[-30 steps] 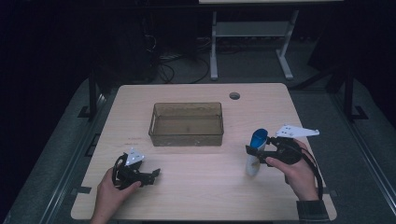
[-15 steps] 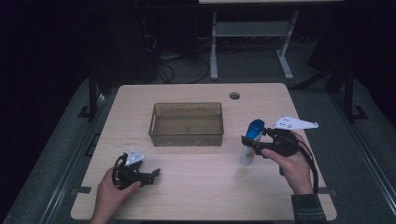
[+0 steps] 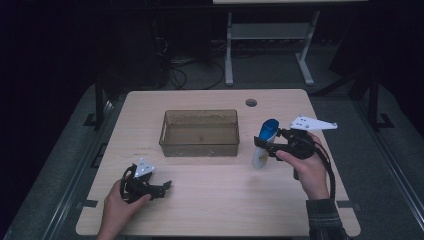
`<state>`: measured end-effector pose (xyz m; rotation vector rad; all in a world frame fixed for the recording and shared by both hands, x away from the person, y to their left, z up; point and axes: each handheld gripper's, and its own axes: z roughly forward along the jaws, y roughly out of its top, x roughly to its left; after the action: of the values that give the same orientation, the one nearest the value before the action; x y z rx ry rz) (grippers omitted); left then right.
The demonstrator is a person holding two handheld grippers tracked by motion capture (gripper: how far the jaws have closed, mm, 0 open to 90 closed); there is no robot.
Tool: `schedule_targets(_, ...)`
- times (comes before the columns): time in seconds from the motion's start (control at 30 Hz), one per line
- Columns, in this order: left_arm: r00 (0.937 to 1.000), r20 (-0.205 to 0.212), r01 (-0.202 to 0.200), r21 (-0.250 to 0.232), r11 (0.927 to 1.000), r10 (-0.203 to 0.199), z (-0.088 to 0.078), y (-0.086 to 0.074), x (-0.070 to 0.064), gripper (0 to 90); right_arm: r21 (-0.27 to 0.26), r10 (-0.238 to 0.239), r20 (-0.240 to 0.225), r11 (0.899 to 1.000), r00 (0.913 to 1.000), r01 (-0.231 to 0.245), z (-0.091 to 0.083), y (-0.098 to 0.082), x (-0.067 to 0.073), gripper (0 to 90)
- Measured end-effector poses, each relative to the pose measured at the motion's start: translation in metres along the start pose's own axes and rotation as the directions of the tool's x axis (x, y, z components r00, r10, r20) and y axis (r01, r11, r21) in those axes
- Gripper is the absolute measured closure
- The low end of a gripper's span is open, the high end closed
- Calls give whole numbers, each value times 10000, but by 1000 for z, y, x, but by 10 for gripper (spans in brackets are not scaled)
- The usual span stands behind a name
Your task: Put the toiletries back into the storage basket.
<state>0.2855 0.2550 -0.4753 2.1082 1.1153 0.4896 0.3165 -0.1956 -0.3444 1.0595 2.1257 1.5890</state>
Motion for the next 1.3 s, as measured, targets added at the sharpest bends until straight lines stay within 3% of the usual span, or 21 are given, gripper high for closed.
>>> schedule_targets(1.3,10000,10,-1,-16,10000,1,0,0,0,125,-501,-423,-66,9979,9991,419,48,53,7,343)
